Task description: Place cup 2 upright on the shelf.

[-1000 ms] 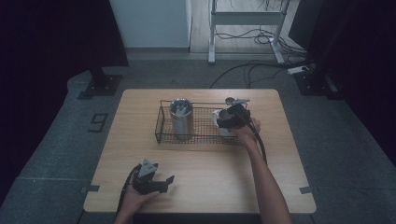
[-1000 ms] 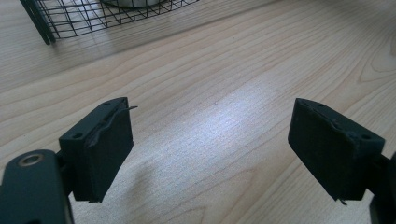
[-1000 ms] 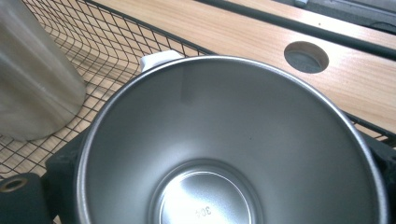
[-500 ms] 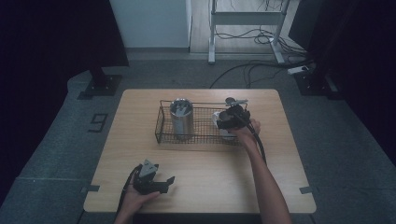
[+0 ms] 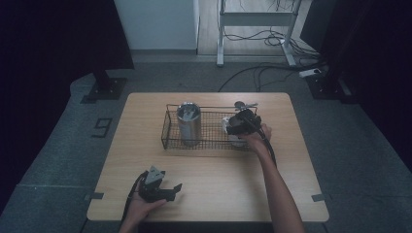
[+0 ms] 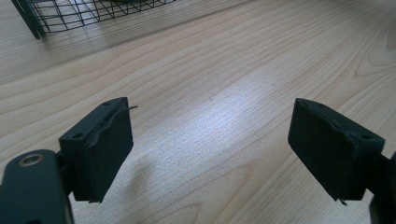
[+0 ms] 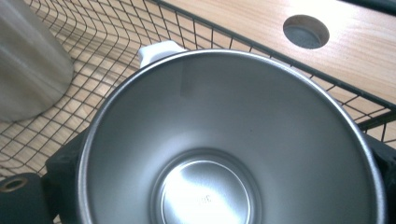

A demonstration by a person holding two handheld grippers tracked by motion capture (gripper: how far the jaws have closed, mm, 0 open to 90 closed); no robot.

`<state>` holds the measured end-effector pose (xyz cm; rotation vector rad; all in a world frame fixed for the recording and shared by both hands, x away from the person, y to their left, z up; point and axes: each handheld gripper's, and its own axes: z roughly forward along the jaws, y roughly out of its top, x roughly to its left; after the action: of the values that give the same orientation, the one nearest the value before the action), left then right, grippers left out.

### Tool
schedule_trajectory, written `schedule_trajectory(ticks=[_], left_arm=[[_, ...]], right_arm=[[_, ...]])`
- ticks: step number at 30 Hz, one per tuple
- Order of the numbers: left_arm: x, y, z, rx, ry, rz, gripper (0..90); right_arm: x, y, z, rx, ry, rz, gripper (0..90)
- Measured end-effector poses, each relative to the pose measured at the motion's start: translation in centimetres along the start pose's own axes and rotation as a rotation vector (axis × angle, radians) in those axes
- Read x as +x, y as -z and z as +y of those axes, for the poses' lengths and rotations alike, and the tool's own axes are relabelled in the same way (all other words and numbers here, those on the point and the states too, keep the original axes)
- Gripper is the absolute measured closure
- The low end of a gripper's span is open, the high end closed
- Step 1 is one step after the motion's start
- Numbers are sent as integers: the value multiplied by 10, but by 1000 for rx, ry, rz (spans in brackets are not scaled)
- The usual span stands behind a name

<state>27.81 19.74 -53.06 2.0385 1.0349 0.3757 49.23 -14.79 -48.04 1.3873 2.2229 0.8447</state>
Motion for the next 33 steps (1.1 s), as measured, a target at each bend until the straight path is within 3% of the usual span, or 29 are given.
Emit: schedule_trajectory(ticks=[6,14,18,23,33], left_arm=[[-1,2,1,-9,1,-4,145],[0,0,0,-3,5,-10,144],[0,2,2,-11,10,-14,144],[1,3,3,-18,12,-15,145],[4,7,2,-28,17,-15,145]], right_arm=[[3,2,-2,15,12,-17,48],[-1,7,-3,8,3,17,26],[-2,14,-2,-39,-19,42,1],[-3,25,-1,-135,-32,65,6],[-5,48,-12,-208,-41,53,12]])
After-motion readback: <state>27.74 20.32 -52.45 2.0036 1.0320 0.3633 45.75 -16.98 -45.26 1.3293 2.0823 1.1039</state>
